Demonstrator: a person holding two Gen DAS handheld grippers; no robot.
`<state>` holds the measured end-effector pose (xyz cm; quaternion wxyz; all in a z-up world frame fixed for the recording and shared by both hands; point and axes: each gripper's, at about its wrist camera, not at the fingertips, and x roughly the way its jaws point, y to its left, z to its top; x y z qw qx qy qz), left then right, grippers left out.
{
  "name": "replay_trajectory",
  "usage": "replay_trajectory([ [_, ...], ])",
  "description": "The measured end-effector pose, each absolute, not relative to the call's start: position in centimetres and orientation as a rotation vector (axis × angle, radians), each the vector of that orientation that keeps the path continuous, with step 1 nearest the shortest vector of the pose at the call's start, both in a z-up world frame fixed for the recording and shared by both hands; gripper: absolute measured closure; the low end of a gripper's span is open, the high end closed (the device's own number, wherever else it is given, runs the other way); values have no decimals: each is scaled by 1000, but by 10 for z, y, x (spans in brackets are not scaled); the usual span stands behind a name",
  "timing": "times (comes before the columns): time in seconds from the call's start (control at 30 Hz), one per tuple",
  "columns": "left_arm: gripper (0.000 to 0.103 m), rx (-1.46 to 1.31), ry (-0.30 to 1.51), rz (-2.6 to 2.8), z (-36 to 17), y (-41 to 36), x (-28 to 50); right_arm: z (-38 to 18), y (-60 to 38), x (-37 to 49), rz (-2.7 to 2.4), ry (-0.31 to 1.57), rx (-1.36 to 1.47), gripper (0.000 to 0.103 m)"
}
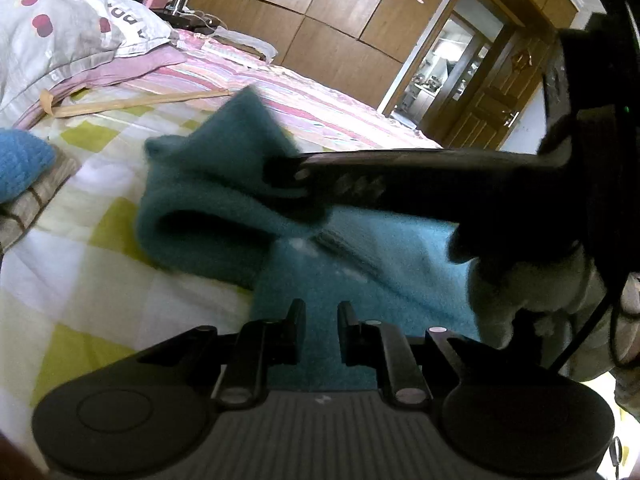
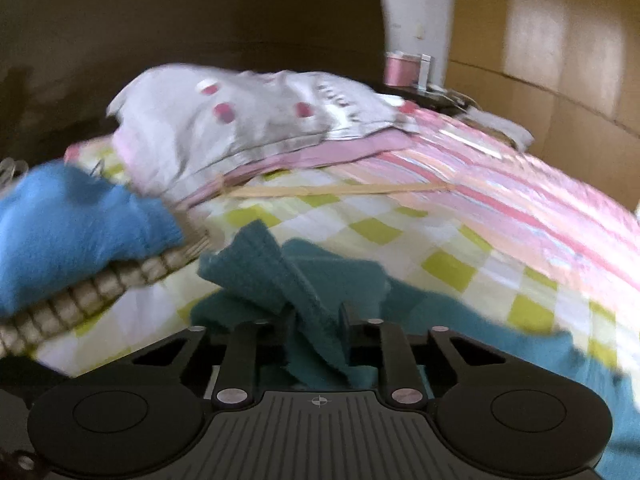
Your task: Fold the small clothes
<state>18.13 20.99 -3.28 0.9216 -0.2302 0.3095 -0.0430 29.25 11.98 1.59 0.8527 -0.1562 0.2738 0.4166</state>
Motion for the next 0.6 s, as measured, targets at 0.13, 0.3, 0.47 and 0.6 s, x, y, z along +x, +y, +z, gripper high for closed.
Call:
replay_trajectory([
  [0.13,79,-465,632,-90,-34,207,181,28,83,313,797,613,-140,92],
  [0.3,77,-458,624,-84,-35,204,180,37,29,333,714,643,56,93],
  [0.47,76,-435,617,-76,-36,199,181,35,-18,341,621,639,152,93],
  [0.6,76,-413,617,-76,-35,191,180,30,-57,345,543,639,219,93],
])
